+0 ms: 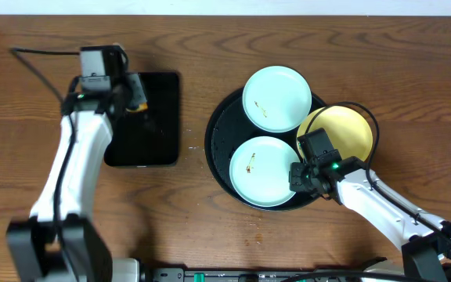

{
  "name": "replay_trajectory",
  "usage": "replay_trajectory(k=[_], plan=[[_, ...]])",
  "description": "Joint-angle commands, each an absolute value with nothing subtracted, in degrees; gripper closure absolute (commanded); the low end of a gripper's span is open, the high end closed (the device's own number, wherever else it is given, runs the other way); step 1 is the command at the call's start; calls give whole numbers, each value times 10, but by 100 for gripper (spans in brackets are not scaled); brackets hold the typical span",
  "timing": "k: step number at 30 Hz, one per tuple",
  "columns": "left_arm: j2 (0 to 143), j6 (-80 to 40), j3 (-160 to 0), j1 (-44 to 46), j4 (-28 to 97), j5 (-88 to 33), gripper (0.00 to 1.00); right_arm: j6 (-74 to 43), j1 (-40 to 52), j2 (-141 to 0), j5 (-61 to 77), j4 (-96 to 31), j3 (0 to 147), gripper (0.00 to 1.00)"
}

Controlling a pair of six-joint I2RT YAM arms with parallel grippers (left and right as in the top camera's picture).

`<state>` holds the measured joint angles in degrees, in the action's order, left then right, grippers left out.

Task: Clean dirty plates on tray and stack at the side
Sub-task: 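Lift the sponge with the left gripper toward the near blue plate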

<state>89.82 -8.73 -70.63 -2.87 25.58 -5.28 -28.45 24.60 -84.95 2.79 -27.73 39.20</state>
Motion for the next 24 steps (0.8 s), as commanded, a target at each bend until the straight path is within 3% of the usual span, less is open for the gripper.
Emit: replay_trajectory(k=[1,9,13,15,20,22,24], plan=[[872,-84,-713,-27,269,-60,93,-283,252,-855,24,-276,389,58],[873,8,-711,-10,306,-99,93,-282,252,-855,24,-274,389,62],[873,22,-711,10,304,-99,93,-282,252,-855,24,-265,389,91],[874,25,-711,21,304,-99,93,-264,252,-855,24,-255,389,95],[874,30,-711,63,304,-99,92,-239,252,-855,24,-245,389,89],[876,30,-711,83,304,-99,93,-239,252,-855,24,-248,389,99],[880,44,-711,103,304,-99,93,-239,252,-855,24,-248,389,99]])
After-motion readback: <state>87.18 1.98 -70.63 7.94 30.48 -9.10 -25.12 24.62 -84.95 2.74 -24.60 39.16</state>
